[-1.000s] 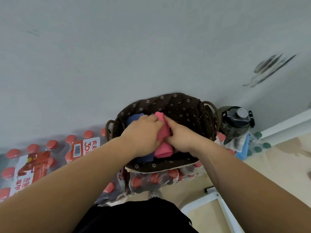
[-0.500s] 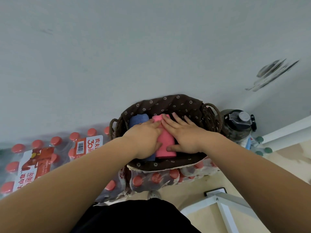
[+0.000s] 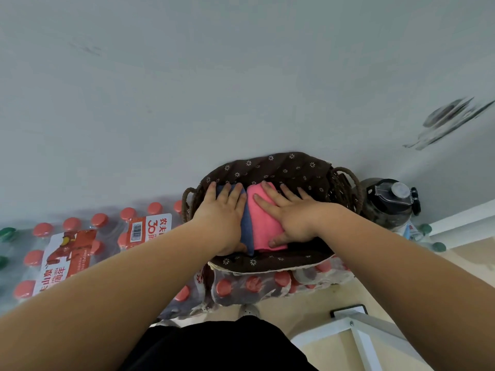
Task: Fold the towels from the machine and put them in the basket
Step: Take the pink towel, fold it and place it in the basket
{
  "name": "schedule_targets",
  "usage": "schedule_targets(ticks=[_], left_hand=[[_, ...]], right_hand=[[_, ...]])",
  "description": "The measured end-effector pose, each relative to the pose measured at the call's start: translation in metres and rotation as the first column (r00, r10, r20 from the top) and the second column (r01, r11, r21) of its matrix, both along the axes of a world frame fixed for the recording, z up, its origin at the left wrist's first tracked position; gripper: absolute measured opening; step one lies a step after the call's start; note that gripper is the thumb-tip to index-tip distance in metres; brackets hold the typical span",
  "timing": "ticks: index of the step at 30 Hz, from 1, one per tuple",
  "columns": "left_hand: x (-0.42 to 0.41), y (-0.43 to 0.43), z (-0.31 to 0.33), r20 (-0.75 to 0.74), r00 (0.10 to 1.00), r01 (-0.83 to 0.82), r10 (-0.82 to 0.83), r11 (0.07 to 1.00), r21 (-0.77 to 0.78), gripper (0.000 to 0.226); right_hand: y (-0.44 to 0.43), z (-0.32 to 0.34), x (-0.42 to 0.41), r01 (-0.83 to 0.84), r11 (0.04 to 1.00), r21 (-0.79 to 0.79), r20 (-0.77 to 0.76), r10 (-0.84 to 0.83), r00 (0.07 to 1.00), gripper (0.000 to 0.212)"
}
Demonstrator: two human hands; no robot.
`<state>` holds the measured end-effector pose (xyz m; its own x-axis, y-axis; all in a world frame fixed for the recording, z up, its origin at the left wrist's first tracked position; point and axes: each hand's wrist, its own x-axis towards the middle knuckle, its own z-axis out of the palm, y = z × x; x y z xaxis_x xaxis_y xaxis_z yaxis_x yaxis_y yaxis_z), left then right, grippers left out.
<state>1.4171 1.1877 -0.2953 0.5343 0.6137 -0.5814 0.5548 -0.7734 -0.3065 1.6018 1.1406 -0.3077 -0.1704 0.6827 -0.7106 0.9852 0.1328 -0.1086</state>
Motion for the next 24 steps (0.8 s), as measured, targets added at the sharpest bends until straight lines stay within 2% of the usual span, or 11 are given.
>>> schedule_targets(ticks=[4, 8, 12, 15, 19, 24], left_hand=[[0.003, -0.001, 0.003, -0.01, 1.0, -0.025, 0.025, 1.0, -0.012, 0.127], [0.002, -0.001, 0.014, 0.042, 0.999, -0.011, 0.012, 1.0, -0.028, 0.128], [-0.007, -0.005, 0.037, 0.226, 0.974, -0.001, 0.013, 0.999, -0.053, 0.116], [-0.022, -0.006, 0.055, 0.383, 0.922, 0.05, -0.052, 0.999, 0.015, 0.1], [-0.046, -0.005, 0.072, 0.513, 0.847, 0.094, -0.136, 0.99, 0.108, 0.088], [-0.102, -0.004, 0.069, 0.646, 0.75, 0.11, -0.143, 0.99, 0.091, 0.082]], right_hand=[[0.005, 0.002, -0.003, 0.015, 0.999, -0.041, 0.015, -0.014, 1.0, 0.115], [0.003, 0.009, -0.006, 0.023, 1.0, -0.007, 0.044, -0.022, 0.999, 0.114], [-0.008, 0.027, -0.014, 0.046, 0.995, 0.092, 0.056, -0.051, 0.997, 0.111], [-0.023, 0.046, -0.025, 0.135, 0.974, 0.184, -0.008, -0.136, 0.991, 0.1], [-0.042, 0.066, -0.047, 0.252, 0.883, 0.396, -0.056, -0.251, 0.966, 0.084], [-0.068, 0.068, -0.099, 0.394, 0.724, 0.566, -0.1, -0.414, 0.905, 0.074]])
